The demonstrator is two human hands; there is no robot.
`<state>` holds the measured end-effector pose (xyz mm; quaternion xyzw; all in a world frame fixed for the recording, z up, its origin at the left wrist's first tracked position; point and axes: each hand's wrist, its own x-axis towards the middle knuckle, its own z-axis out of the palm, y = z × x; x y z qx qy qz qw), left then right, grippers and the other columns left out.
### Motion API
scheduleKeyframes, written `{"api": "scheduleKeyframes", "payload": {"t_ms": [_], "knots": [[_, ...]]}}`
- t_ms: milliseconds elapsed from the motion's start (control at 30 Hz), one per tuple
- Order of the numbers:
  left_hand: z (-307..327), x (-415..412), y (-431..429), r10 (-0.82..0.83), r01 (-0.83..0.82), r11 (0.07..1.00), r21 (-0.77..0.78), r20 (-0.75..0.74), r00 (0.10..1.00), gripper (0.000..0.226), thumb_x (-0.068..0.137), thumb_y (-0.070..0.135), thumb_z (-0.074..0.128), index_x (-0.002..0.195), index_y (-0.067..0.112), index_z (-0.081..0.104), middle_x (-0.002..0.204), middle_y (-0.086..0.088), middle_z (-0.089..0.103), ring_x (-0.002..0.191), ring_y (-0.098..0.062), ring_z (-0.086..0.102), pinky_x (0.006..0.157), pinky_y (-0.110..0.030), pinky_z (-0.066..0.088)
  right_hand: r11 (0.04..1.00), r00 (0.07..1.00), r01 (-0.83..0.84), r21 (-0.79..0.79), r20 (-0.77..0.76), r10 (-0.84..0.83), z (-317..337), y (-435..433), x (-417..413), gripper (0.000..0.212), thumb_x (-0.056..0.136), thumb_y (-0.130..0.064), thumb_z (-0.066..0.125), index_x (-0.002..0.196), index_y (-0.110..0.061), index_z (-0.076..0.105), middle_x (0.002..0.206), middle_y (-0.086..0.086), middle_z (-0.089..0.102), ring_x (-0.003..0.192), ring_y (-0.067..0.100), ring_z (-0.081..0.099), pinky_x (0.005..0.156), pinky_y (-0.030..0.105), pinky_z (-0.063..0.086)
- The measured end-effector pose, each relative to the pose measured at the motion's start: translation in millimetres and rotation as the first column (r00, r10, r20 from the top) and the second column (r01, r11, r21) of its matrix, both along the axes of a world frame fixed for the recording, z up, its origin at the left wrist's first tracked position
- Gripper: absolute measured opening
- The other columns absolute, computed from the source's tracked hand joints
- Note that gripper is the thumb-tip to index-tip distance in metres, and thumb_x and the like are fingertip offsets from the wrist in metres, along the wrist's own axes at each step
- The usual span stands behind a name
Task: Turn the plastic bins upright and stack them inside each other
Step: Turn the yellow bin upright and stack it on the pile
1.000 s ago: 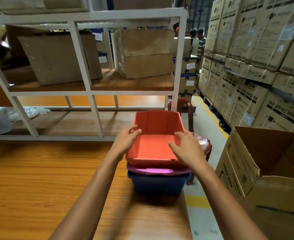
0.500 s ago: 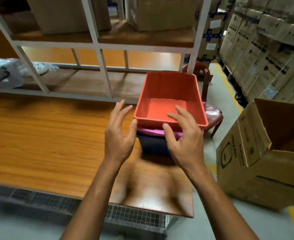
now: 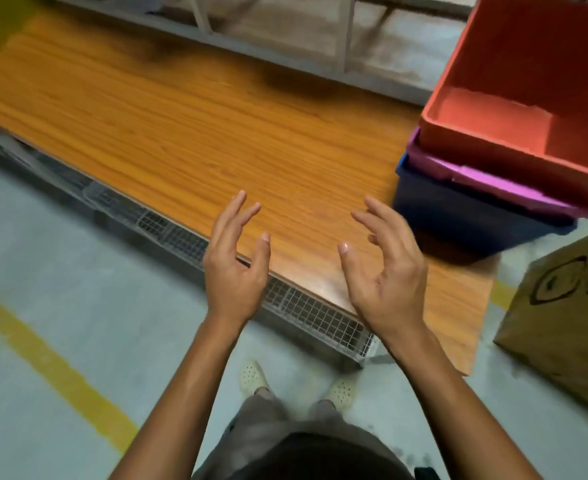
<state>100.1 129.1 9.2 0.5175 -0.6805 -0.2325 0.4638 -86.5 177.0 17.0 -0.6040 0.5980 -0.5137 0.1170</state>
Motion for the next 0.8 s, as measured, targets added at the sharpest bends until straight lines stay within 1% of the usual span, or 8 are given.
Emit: {"api": "scheduleKeyframes", "payload": {"t_ms": [133,333,500,567,633,700,733,800], "knots": [[-8,44,11,0.102,-0.102,0.995,0.02,-0.003,0.995,0.035,0.095,0.01,0.059,0.129,0.004,0.061,0.147,-0.012,0.051,0.139,-0.02,0.046,0.111,-0.048,0.041,0.99,0.992,-0.129,0.058,-0.006,0.129,-11,-8,53,0.041,0.089,-0.025,0.065,0.123,-0.003,0.065,0.137,0.013,0.058,0.124,0.028,0.057,0.088,0.049,0.053],[-12,125,15,0.183,-0.182,0.982,0.04,-0.01,0.983,0.037,0.094,0.008,0.059,0.131,0.001,0.059,0.146,-0.015,0.051,0.14,-0.023,0.046,0.114,-0.041,0.039,0.95,0.96,-0.28,0.136,0.028,0.279,-17,-22,141,0.044,0.091,-0.029,0.064,0.129,-0.007,0.062,0.138,0.008,0.057,0.128,0.022,0.055,0.091,0.048,0.053],[-16,208,14,0.264,-0.26,0.964,0.054,-0.078,0.961,0.038,0.095,0.01,0.057,0.133,0.003,0.057,0.147,-0.01,0.051,0.141,-0.021,0.045,0.111,-0.051,0.04,0.917,0.925,-0.376,0.134,0.113,0.363,-10,-42,221,0.047,0.092,-0.032,0.062,0.132,-0.009,0.059,0.134,0.005,0.06,0.124,0.018,0.058,0.091,0.046,0.055],[-18,244,11,0.298,-0.295,0.954,0.049,-0.087,0.95,0.039,0.095,0.01,0.057,0.133,0.004,0.057,0.147,-0.01,0.052,0.14,-0.021,0.045,0.111,-0.052,0.041,0.909,0.916,-0.396,0.128,0.123,0.381,-7,-52,253,0.048,0.091,-0.032,0.061,0.133,-0.009,0.059,0.132,0.004,0.061,0.122,0.017,0.059,0.092,0.045,0.055],[-18,278,10,0.328,-0.327,0.945,0.028,-0.056,0.943,0.039,0.094,0.01,0.058,0.132,0.003,0.058,0.147,-0.011,0.052,0.14,-0.024,0.046,0.112,-0.049,0.04,0.905,0.91,-0.41,0.118,0.124,0.396,-7,-63,283,0.047,0.091,-0.032,0.061,0.132,-0.01,0.058,0.129,0.003,0.062,0.118,0.016,0.06,0.09,0.039,0.056],[-17,311,8,0.361,-0.361,0.933,0.004,0.001,0.933,0.039,0.093,0.009,0.06,0.131,0.002,0.059,0.146,-0.012,0.053,0.139,-0.027,0.047,0.115,-0.04,0.038,0.9,0.905,-0.421,0.114,0.117,0.409,-8,-76,312,0.047,0.091,-0.033,0.06,0.131,-0.01,0.059,0.125,0.002,0.063,0.114,0.015,0.062,0.088,0.034,0.056],[-16,327,8,0.378,-0.378,0.926,0.0,0.015,0.926,0.039,0.093,0.011,0.06,0.131,0.002,0.059,0.145,-0.013,0.053,0.139,-0.027,0.047,0.115,-0.037,0.037,0.895,0.902,-0.429,0.12,0.117,0.417,-8,-82,327,0.046,0.091,-0.034,0.06,0.131,-0.011,0.059,0.124,0.001,0.064,0.112,0.014,0.063,0.089,0.035,0.056],[-16,357,6,0.419,-0.419,0.908,0.004,0.007,0.908,0.04,0.093,0.015,0.058,0.131,0.003,0.059,0.145,-0.011,0.054,0.139,-0.026,0.047,0.116,-0.037,0.037,0.88,0.89,-0.453,0.14,0.121,0.439,-9,-93,356,0.047,0.091,-0.037,0.059,0.133,-0.016,0.057,0.123,-0.002,0.063,0.11,0.012,0.063,0.092,0.038,0.055]]}}
